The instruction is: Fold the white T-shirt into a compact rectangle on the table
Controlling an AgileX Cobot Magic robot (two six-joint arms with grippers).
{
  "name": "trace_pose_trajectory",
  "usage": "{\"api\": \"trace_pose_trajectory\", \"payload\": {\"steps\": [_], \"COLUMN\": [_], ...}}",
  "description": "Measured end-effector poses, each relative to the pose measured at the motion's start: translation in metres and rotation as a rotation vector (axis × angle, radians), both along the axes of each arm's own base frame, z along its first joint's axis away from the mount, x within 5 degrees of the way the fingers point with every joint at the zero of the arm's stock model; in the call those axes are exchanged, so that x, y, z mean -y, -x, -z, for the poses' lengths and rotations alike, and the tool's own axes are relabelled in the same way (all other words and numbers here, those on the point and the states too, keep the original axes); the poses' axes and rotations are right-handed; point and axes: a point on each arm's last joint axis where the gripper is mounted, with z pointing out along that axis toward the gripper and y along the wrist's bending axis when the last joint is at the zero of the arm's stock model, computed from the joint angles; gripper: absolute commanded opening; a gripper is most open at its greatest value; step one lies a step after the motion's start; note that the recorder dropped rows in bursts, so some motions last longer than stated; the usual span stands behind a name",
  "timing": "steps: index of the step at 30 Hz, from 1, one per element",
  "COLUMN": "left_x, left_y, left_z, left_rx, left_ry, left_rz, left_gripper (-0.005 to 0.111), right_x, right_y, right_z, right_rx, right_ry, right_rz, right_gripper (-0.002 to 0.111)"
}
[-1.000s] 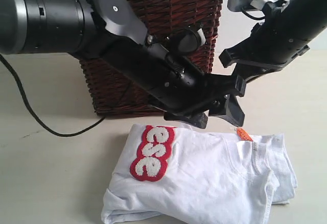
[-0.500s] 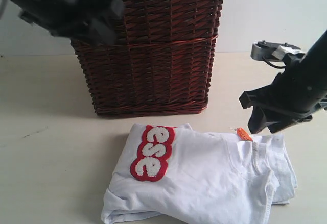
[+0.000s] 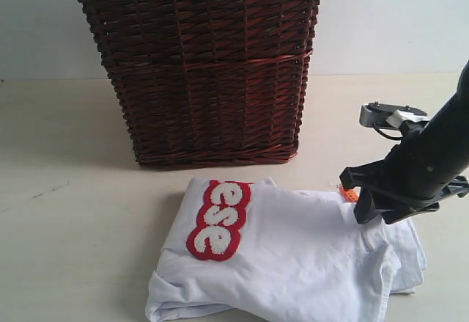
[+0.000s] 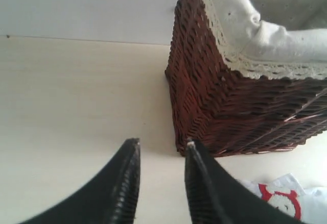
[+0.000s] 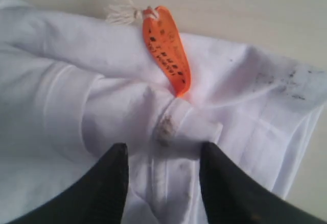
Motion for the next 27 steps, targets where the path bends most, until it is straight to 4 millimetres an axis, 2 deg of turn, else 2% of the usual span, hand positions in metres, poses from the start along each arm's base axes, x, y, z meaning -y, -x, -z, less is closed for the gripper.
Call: {"api": "trace_pose_trajectory", "payload": {"steps": [6, 9, 11, 14, 17, 20, 22, 27], "left_x": [0.0, 0.0, 0.0, 0.0, 0.0, 0.0, 0.0, 0.0], "left_y": [0.011, 0.013, 0.014, 0.013, 0.013, 0.013, 0.012, 0.012], "left_z": [0.025, 0.035, 0.039, 0.042, 0.041, 0.04, 0.04, 0.04], "left_rx": [-0.071, -0.101, -0.113, -0.119, -0.11, -0.096, -0.091, -0.087], "left_ry": [0.001, 0.007, 0.008, 0.013, 0.015, 0.02, 0.02, 0.02], "left_rz": [0.002, 0.004, 0.004, 0.001, 0.0, -0.002, -0.003, -0.003], "left_gripper": [0.031, 0.031, 0.031, 0.031, 0.031, 0.031, 0.031, 0.031], "right_x": [0.002, 0.001, 0.0, -0.001, -0.002, -0.004, -0.003, 0.014], "right_y": [-0.005, -0.006, -0.006, -0.006, -0.006, -0.012, -0.016, -0.026], "right_z": [0.023, 0.027, 0.027, 0.027, 0.024, 0.015, 0.002, -0.057], "right_rx": [-0.028, -0.037, -0.031, -0.036, -0.055, -0.068, -0.051, 0.048], "right_ry": [0.017, 0.01, -0.002, -0.014, -0.03, -0.047, -0.034, 0.173], "right_rz": [0.01, 0.004, -0.005, -0.019, -0.062, -0.105, -0.138, -0.144], "right_gripper": [0.045, 0.042, 0.03, 0.0, 0.0, 0.0, 0.0, 0.0]}}
